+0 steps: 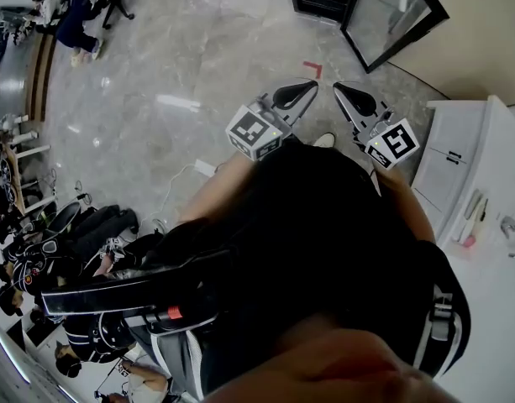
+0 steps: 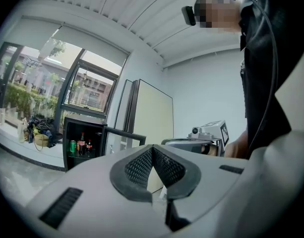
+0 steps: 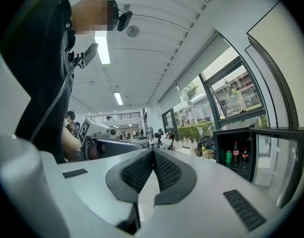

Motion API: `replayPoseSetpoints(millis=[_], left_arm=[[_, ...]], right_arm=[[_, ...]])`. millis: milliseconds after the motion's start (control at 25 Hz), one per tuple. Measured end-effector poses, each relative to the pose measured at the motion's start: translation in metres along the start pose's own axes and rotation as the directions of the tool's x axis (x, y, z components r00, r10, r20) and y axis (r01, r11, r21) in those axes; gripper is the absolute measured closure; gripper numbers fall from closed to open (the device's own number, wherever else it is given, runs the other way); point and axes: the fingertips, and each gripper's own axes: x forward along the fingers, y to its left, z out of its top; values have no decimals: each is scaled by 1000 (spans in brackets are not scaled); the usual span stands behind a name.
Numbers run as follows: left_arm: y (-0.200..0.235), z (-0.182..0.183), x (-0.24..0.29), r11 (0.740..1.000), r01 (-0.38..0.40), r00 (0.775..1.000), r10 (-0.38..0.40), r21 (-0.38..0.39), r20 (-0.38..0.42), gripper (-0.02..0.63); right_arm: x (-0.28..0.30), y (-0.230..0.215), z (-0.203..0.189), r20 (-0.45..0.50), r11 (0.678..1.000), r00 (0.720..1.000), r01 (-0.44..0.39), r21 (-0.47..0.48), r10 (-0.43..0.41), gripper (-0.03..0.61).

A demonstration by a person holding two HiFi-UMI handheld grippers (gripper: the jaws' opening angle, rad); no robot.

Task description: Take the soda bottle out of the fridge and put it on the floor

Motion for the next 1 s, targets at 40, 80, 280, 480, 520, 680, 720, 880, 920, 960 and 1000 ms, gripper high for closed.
replayPoseSetpoints(millis=[40, 80, 280, 480, 520, 680, 720, 880, 920, 960, 1000], left_arm=[[1, 0, 3, 1000, -7, 1000, 7, -2, 0, 611], [2, 0, 5, 1000, -13, 1000, 13, -3, -1, 611], [15, 0, 11, 1000, -21, 1000, 21, 2, -16, 611], [40, 4, 16, 1000, -20, 1000, 20, -4, -17, 611], [46, 5, 17, 1000, -14, 1000, 14, -3, -15, 611], [76, 8, 22, 1000, 18, 1000, -17, 15, -19, 611], [85, 10, 23, 1000, 23, 1000, -23, 16, -18, 611], [121, 20, 24, 999, 42, 999, -41, 15, -13, 611], [130, 22, 23, 999, 46, 999, -46, 18, -16, 611], [139, 23, 22, 999, 51, 999, -50, 19, -19, 611], [149, 25, 20, 998, 55, 998, -55, 18, -20, 611]], right_arm=[[-1, -3, 0, 2, 1000, 1000, -3, 3, 3, 568], [-1, -6, 0, 3, 1000, 1000, -5, 6, 5, 568], [9, -19, -2, -2, 1000, 1000, -7, 11, 7, 568], [29, -35, 2, 3, 1000, 1000, 10, 9, -10, 568], [35, -39, 2, 3, 1000, 1000, 16, 9, -16, 568], [59, -55, 5, -2, 999, 999, 47, 5, -47, 568], [66, -60, 6, -3, 999, 999, 54, 2, -54, 568], [97, -79, 9, -6, 997, 997, 76, -1, -76, 568], [106, -82, 10, -8, 997, 997, 80, 0, -80, 568], [116, -84, 11, -10, 997, 997, 82, -2, -82, 568], [125, -86, 12, -13, 996, 996, 85, -4, -86, 568]])
